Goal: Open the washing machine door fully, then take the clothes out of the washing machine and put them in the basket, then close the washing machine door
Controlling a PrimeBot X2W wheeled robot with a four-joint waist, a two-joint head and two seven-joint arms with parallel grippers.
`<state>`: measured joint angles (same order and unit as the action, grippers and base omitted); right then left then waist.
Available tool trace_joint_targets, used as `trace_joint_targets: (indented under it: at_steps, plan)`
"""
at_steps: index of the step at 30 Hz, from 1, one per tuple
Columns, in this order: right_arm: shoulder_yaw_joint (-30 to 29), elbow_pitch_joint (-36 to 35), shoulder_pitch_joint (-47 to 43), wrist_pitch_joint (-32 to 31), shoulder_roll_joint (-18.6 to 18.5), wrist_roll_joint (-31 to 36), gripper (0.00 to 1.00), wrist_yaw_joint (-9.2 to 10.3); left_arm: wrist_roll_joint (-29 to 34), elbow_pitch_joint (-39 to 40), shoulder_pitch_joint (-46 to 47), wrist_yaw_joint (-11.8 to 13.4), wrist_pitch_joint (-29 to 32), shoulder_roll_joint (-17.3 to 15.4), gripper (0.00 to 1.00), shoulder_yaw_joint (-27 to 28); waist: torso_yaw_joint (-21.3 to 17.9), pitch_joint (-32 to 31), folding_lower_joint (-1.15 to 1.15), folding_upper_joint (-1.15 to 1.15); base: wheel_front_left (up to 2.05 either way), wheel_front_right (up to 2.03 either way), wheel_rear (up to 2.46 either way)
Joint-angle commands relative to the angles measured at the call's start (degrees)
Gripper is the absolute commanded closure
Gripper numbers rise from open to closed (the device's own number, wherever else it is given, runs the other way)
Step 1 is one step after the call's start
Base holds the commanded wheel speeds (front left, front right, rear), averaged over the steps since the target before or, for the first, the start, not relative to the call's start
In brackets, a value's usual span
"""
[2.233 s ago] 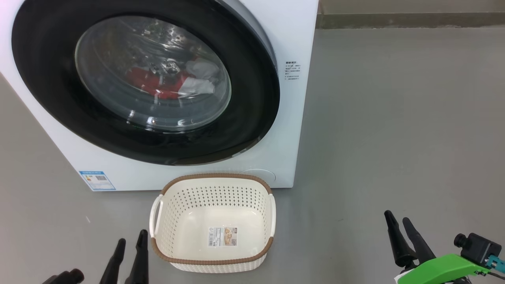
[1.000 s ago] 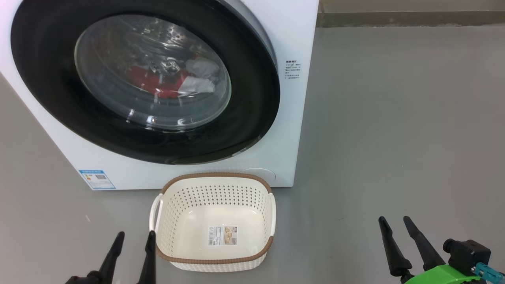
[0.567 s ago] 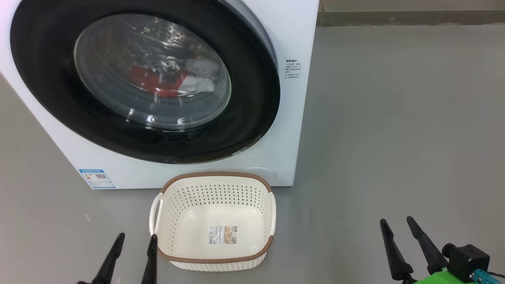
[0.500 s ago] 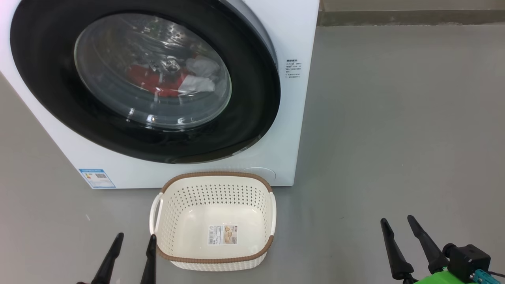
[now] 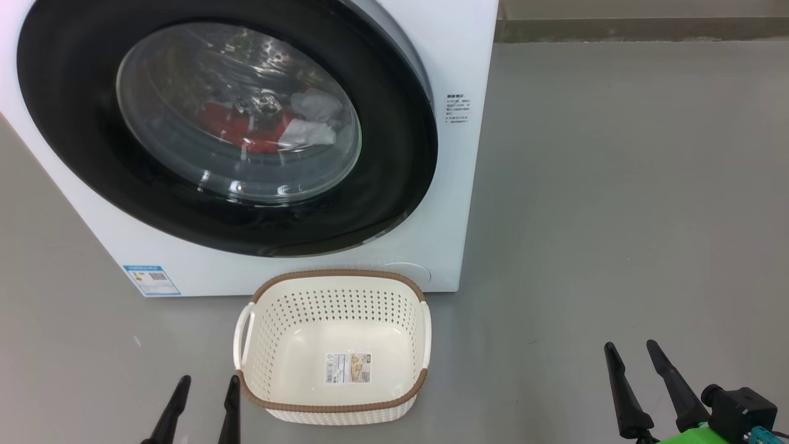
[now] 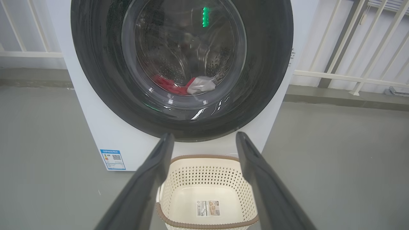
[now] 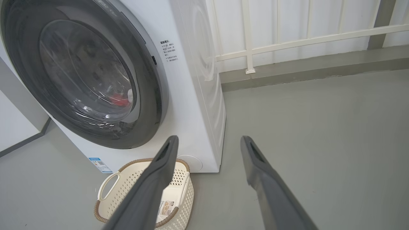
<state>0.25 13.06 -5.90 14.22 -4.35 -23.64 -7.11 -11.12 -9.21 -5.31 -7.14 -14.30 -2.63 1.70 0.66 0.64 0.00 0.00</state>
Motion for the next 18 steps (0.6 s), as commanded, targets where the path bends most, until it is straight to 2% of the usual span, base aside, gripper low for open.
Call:
trace_joint_targets:
  at_steps: [1, 9, 10, 11, 12, 18]
  plan:
    - [0.9, -1.6, 0.3, 0.8, -0.6, 0.2, 0.00, -0.37, -0.4, 1.2, 0.8, -0.3, -0.7, -0.3, 0.00, 1.6, 0.0, 0.1, 0.00, 0.00, 0.00, 0.00, 0.00]
    - [0.5, -2.1, 0.5, 0.8, -0.4, 0.2, 0.00, -0.37, -0.7, 1.7, 1.1, -0.3, -0.7, -0.3, 0.00, 1.4, 0.0, 0.4, 0.00, 0.00, 0.00, 0.00, 0.00]
    - [0.4, -2.3, 0.6, 0.8, -0.3, 0.0, 0.05, -0.37, -0.7, 1.8, 1.2, -0.3, -0.7, -0.3, 0.00, 1.4, 0.0, 0.4, 0.00, 0.00, 0.00, 0.00, 0.00]
    - [0.6, -2.5, 0.7, 0.8, -0.3, -0.5, 0.67, -0.37, -0.7, 1.9, 1.2, -0.3, -0.7, -0.3, 0.00, 1.4, 0.0, 0.4, 0.00, 0.00, 0.00, 0.00, 0.00]
    - [0.7, -2.7, 0.9, 0.8, -0.2, -0.9, 1.00, -0.37, -0.7, 1.9, 1.2, -0.3, -0.7, -0.3, 0.00, 1.4, 0.0, 0.5, 0.00, 0.00, 0.00, 0.00, 0.00]
    - [0.7, -5.7, 4.4, 0.8, 0.5, -4.6, 1.00, -0.37, -0.6, 2.6, 2.0, -0.3, -0.7, -0.3, 0.00, 1.4, 0.1, 2.0, 0.00, 0.00, 0.00, 0.00, 0.00]
